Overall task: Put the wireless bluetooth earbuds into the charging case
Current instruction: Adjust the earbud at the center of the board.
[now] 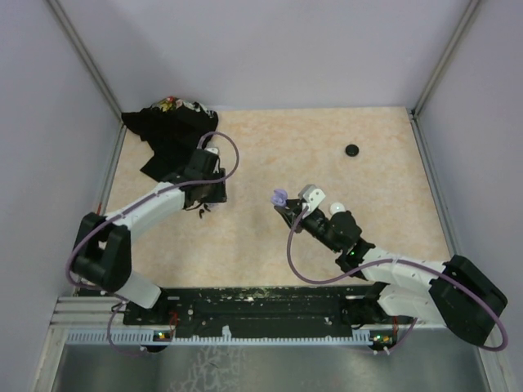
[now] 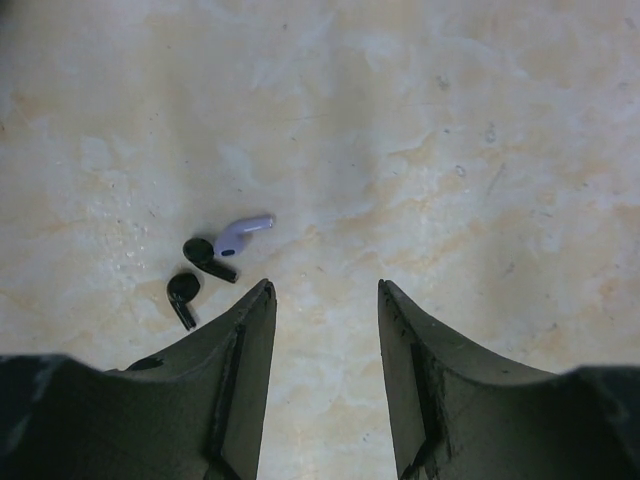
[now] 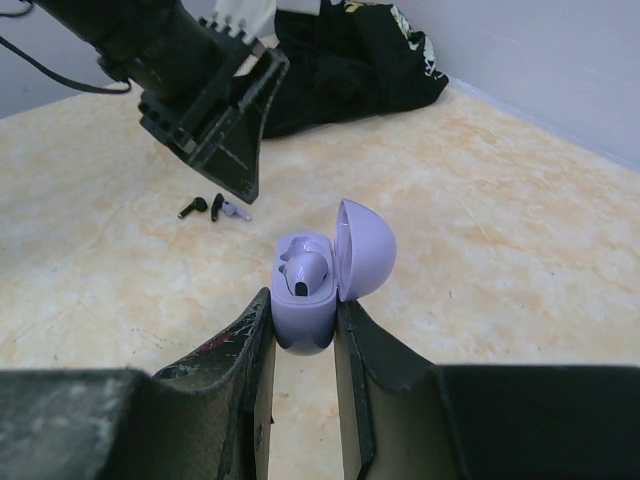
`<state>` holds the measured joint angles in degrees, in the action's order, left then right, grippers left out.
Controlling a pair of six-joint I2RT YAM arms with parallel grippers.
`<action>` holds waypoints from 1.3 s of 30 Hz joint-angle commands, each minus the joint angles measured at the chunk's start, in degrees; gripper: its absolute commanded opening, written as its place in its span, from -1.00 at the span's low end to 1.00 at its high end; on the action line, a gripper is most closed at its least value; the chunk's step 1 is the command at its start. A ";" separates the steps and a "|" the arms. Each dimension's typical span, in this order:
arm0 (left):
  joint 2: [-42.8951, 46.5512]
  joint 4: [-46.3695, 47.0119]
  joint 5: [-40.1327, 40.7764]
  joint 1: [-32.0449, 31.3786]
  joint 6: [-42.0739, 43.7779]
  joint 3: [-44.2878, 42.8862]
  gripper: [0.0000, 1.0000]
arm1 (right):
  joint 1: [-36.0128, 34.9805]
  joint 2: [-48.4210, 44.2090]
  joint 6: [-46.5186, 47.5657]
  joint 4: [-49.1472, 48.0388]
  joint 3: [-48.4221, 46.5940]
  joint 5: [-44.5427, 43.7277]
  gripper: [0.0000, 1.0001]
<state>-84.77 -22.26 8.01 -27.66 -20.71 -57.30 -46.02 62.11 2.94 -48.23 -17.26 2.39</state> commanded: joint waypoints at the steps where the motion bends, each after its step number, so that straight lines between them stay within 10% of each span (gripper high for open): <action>1: -7.83 2.36 -0.60 1.59 0.89 -4.45 0.02 | -0.21 0.26 1.07 -2.55 -0.20 -1.05 -1.00; 14: -20.61 -2.76 -2.66 3.16 0.95 -11.70 0.00 | -0.21 -0.19 1.83 -1.96 -0.07 -1.93 -1.00; 39: -9.99 -9.19 1.70 3.98 -0.74 -0.50 0.02 | -0.21 -1.01 1.63 -1.61 -0.21 -1.07 -1.00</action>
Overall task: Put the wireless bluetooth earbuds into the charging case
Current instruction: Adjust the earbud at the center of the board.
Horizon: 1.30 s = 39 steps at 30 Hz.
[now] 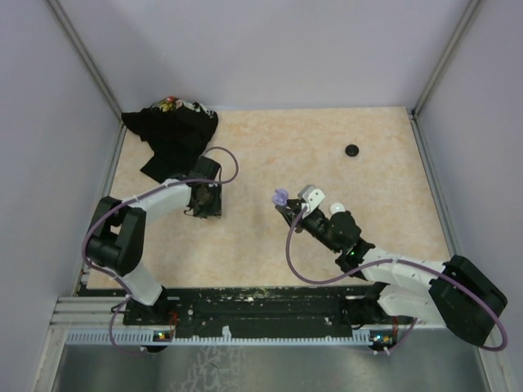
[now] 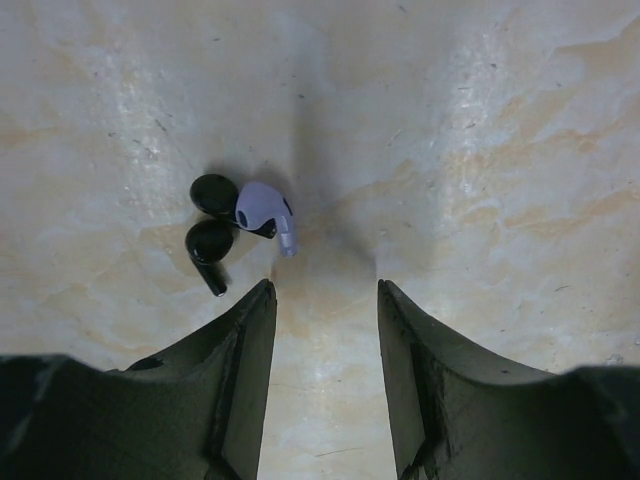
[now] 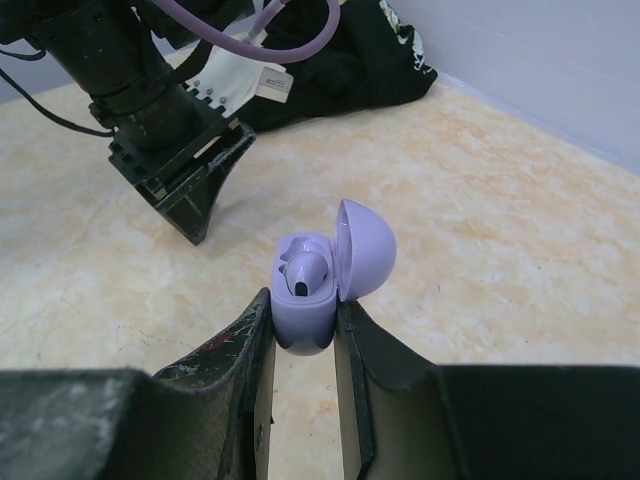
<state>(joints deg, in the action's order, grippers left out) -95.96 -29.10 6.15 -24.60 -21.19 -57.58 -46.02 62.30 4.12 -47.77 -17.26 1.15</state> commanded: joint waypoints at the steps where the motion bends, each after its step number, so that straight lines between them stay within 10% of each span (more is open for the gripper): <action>1: 1.07 -2.70 3.82 1.09 -0.34 -0.50 0.02 | -0.21 -1.32 0.45 -1.99 -0.18 0.17 -1.00; 39: -5.90 -3.67 8.45 1.18 0.12 -8.50 -0.13 | -0.21 -1.05 0.36 -2.06 -0.10 -0.01 -1.00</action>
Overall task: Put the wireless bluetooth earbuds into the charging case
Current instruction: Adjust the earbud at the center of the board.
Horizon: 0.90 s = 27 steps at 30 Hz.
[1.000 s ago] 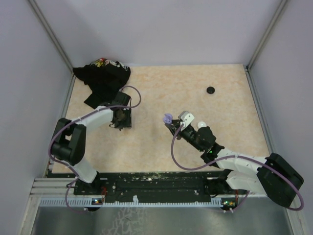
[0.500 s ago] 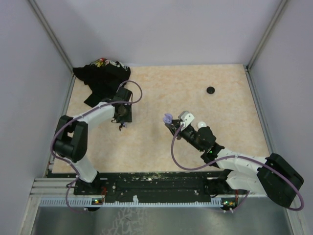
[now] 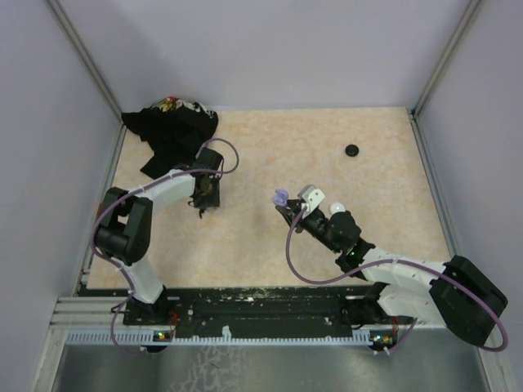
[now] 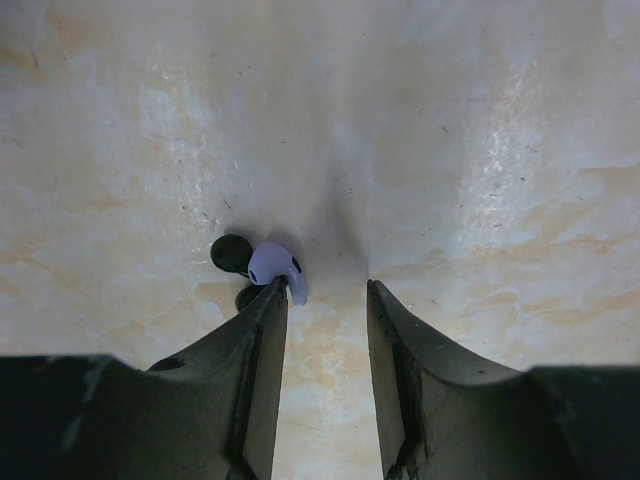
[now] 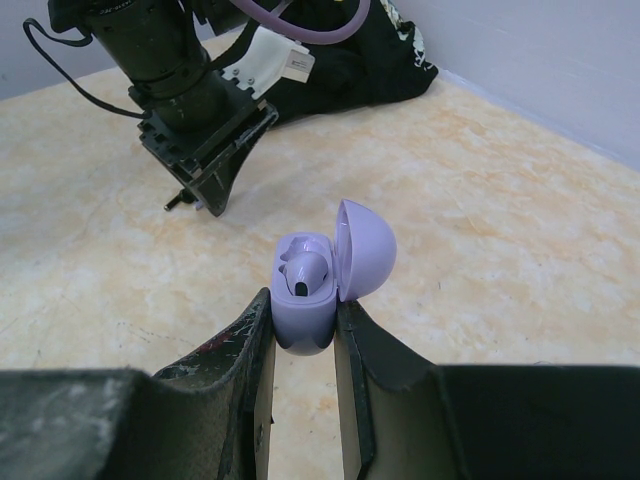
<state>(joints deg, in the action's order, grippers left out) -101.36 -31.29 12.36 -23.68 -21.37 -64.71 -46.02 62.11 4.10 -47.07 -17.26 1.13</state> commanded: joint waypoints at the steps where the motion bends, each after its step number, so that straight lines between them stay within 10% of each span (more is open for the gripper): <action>1: -0.39 -1.64 2.39 0.22 0.30 -1.26 -0.13 | -0.21 -0.91 0.38 -2.76 -0.13 0.04 -1.00; 27: -1.27 -2.31 5.42 0.67 0.59 -2.88 -0.10 | -0.21 -1.07 0.38 -2.67 -0.11 0.19 -1.00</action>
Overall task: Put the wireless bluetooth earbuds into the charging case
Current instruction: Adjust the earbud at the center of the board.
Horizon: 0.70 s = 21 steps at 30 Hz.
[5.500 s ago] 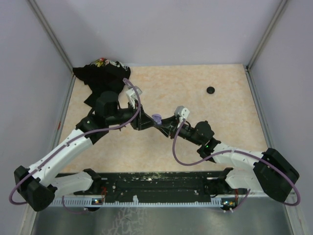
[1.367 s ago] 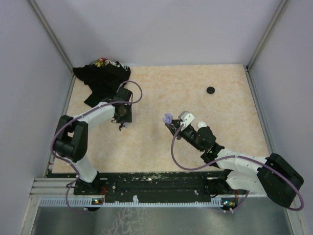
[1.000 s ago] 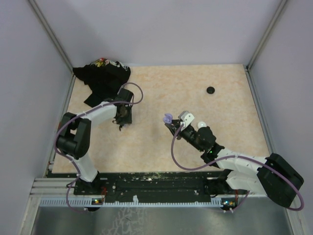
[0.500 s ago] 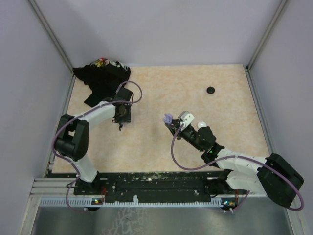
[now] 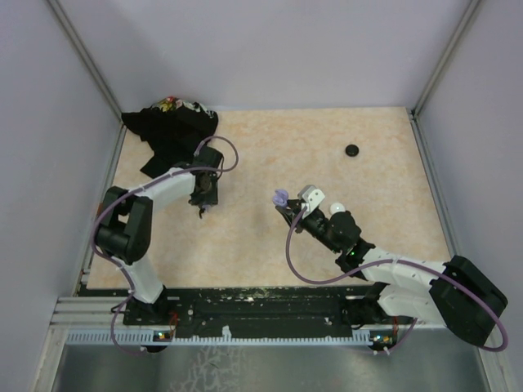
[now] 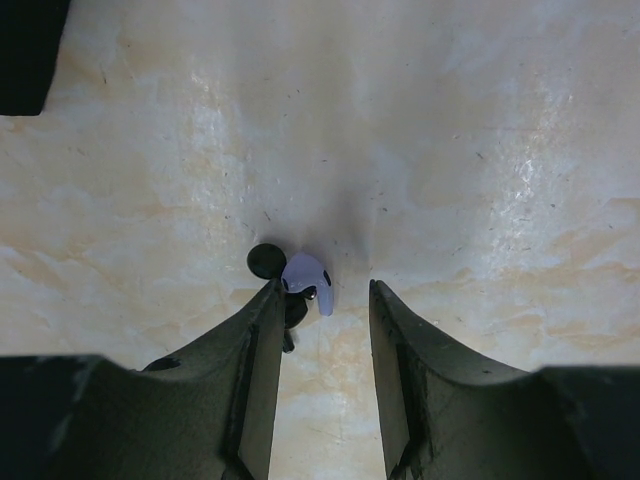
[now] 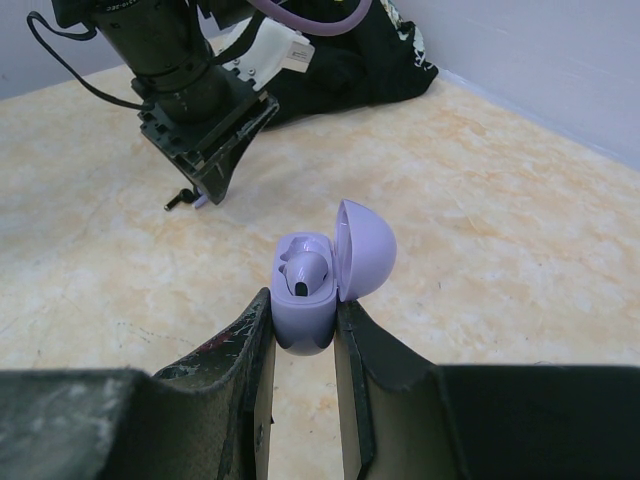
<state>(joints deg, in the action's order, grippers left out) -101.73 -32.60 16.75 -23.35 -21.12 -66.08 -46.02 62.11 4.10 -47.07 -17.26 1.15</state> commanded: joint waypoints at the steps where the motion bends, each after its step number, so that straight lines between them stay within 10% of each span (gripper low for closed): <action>1: -0.96 -1.04 0.81 0.35 0.36 -1.50 -0.10 | -0.17 -1.04 0.38 -2.68 -0.09 0.17 -1.00; 21: -4.43 0.27 -1.37 0.48 1.50 -3.46 -0.18 | -0.21 -0.76 0.38 -2.50 -0.40 0.76 -1.00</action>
<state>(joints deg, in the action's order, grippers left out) -105.10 -32.45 16.16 -23.33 -20.51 -67.92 -46.02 62.11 4.10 -47.07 -17.26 1.37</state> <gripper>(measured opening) 0.410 0.256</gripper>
